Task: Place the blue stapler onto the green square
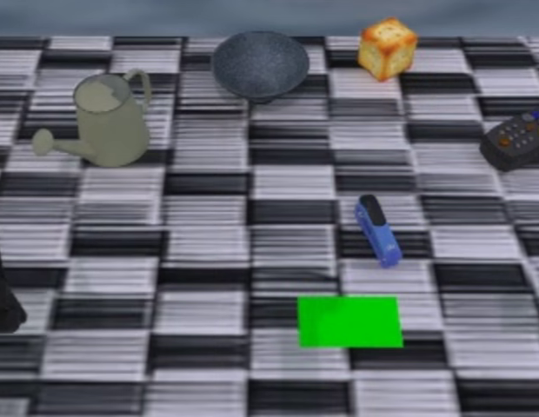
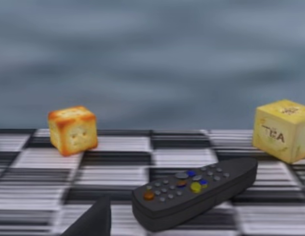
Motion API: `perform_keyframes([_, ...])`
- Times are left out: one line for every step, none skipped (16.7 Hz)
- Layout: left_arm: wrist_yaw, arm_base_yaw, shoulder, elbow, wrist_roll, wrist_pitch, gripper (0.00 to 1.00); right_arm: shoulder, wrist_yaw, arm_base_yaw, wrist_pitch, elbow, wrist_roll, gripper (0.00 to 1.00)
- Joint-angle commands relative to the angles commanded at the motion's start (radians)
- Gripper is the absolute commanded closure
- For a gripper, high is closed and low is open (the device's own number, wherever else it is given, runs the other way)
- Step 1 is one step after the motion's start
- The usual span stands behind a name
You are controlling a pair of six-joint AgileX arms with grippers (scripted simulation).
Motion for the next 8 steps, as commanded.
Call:
perform_keyframes([0.000,0.000,0.000,0.000,0.000,0.000,0.00,0.000,0.000,0.000,0.000,0.000,0.000,0.00])
perform_keyframes([0.000,0.000,0.000,0.000,0.000,0.000,0.00,0.000,0.000,0.000,0.000,0.000,0.000,0.00])
perform_keyframes([0.000,0.000,0.000,0.000,0.000,0.000,0.00,0.010,-0.001,0.004,-0.007,0.010,0.001,0.00])
perform_keyframes([0.000,0.000,0.000,0.000,0.000,0.000,0.00,0.029,-0.002,0.011,-0.022,0.030,0.003,0.00])
perform_keyframes([0.000,0.000,0.000,0.000,0.000,0.000,0.00,0.060,-0.003,0.020,-0.044,0.061,0.006,0.00])
perform_keyframes([0.000,0.000,0.000,0.000,0.000,0.000,0.00,0.101,-0.004,0.032,-0.073,0.103,0.010,0.00])
perform_keyframes([0.000,0.000,0.000,0.000,0.000,0.000,0.00,0.152,-0.004,0.046,-0.108,0.155,0.015,0.00])
perform_keyframes([0.000,0.000,0.000,0.000,0.000,0.000,0.00,0.214,-0.004,0.062,-0.148,0.217,0.021,0.00])
